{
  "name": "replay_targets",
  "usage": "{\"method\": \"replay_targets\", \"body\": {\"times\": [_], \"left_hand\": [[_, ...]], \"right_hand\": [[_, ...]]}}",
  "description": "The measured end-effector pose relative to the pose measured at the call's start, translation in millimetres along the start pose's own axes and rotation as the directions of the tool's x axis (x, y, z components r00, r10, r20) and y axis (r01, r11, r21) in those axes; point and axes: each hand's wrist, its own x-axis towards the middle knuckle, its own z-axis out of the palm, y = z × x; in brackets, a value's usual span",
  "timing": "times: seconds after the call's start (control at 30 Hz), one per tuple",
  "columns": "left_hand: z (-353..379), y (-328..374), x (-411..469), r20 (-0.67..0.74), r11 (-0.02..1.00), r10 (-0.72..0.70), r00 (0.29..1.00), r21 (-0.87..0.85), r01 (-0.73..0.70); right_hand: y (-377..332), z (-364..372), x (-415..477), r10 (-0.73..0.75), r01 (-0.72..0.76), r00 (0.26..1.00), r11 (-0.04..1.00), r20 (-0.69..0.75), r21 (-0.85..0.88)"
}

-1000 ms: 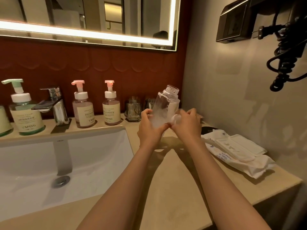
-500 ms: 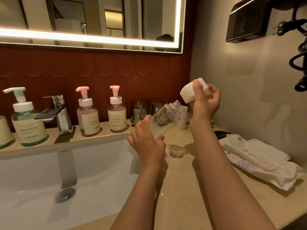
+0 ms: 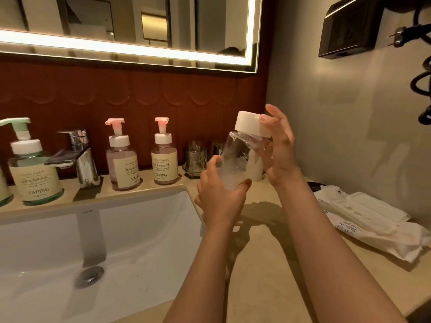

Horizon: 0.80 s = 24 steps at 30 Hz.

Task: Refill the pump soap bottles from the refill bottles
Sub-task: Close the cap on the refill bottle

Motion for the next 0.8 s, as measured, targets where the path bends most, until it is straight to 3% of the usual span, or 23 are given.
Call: {"method": "replay_targets", "body": {"times": [0.1,0.33,0.4,0.53,0.7,0.8], "left_hand": [[5.1,2.2,-2.2,0.146,0.976,-0.038,0.989,-0.205,0.068],[9.5,4.2,-1.2,0.258,0.941,-0.089,0.962,-0.296,0.167],[9.2,4.5,-1.2,0.286,0.937,-0.082,0.955,-0.305,0.171],[9.3,4.8,-0.8,0.302,0.936,-0.067,0.951,-0.311,0.165],[12.6,6.0,1.5,0.311,0.936,-0.085,0.947,-0.302,0.184],[14.4,5.4,2.7,0.331,0.938,-0.059,0.942,-0.304,0.166]], "right_hand": [[-6.4,0.4,1.0,-0.061,0.071,0.997,0.981,0.056,-0.183],[-4.5,2.7,6.5,-0.246,0.217,0.969,0.814,0.018,-0.538],[-5.3,-0.6,8.0,-0.192,0.19,0.98,0.846,0.048,-0.498],[-5.8,-4.8,7.5,-0.057,0.081,0.992,0.968,0.109,-0.237],[-4.8,-7.8,8.6,-0.117,0.165,0.979,0.936,0.168,-0.31],[-3.8,-11.3,10.9,-0.119,0.15,0.983,0.959,0.137,-0.242]]}}
